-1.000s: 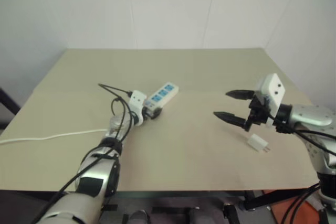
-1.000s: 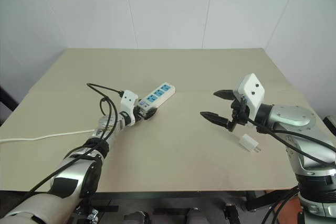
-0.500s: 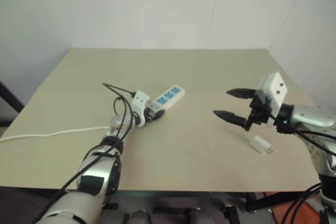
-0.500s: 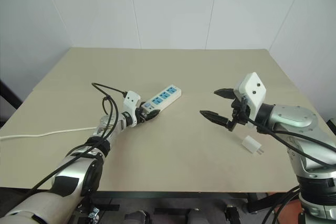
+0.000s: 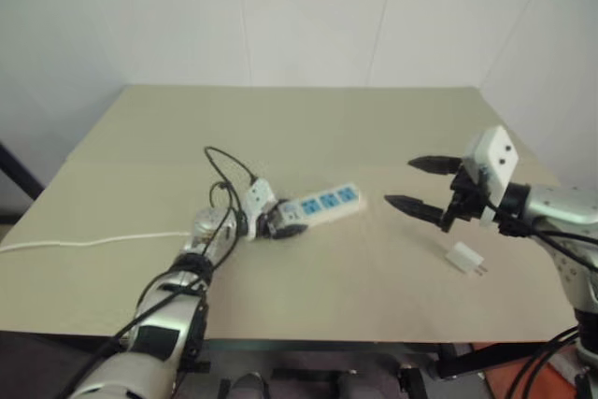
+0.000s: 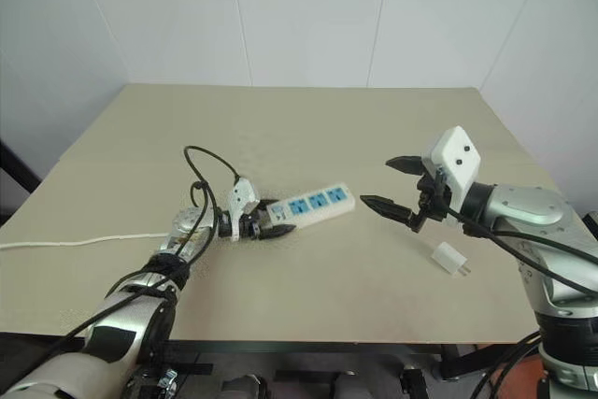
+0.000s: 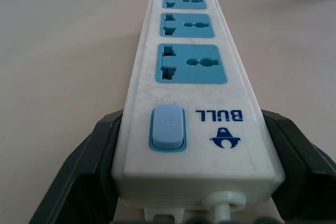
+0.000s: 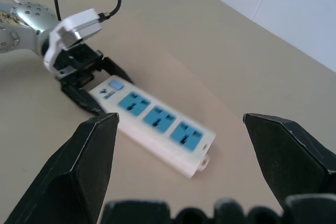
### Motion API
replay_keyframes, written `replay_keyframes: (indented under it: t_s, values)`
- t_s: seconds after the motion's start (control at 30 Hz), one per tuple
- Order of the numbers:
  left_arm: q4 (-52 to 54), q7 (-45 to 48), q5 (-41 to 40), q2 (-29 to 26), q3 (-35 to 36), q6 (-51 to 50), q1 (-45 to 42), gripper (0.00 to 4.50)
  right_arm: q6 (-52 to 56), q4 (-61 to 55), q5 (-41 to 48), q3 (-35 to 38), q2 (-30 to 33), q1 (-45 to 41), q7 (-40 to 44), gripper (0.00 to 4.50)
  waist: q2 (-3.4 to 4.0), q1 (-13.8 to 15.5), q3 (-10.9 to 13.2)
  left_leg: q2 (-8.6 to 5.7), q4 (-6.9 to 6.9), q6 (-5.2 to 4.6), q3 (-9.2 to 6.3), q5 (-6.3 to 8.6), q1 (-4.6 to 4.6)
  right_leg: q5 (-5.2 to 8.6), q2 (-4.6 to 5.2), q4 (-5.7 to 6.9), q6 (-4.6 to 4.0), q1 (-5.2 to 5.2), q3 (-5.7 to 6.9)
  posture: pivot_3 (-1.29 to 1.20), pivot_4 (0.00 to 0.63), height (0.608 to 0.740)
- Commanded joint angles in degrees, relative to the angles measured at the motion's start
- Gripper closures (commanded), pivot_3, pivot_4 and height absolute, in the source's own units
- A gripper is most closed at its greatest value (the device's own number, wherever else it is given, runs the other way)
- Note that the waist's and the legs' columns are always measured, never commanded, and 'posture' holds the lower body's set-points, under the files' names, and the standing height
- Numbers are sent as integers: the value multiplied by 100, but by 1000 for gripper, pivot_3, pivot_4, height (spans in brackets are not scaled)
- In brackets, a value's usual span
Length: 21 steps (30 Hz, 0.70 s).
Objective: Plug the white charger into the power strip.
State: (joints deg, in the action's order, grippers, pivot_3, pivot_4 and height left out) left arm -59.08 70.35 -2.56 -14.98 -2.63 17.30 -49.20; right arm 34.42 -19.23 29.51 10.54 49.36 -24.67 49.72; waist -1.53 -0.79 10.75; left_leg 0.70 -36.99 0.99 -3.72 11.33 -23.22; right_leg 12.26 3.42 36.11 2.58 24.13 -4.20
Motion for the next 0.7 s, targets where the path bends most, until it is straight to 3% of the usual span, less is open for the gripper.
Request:
replay_keyframes:
  t_s: [0.03,0.17,0.53,0.7]
  values:
    - [843,837,-264,-5,-228,-105,166,1207,-65,-21,48,301,179,16,63,0,0,-2,0,0,0,0,0,0,0,-5,0,0,-9,0,0,0,150,740]
    - [1404,1024,-310,-5,-403,-373,441,1207,-90,46,30,385,340,104,153,0,0,-9,0,1,-2,-1,0,0,1,-6,-1,2,-10,0,0,0,150,740]
    - [1439,894,-66,-201,-808,-382,634,1207,-3,288,28,426,706,161,455,0,0,-13,0,2,-6,-1,0,0,3,8,-1,2,14,-2,-1,0,150,740]
    - [1457,961,-156,-196,-851,-513,653,1207,379,625,4,284,1156,145,697,0,1,-14,0,2,-7,-1,0,0,6,8,-1,2,13,-4,-1,0,150,740]
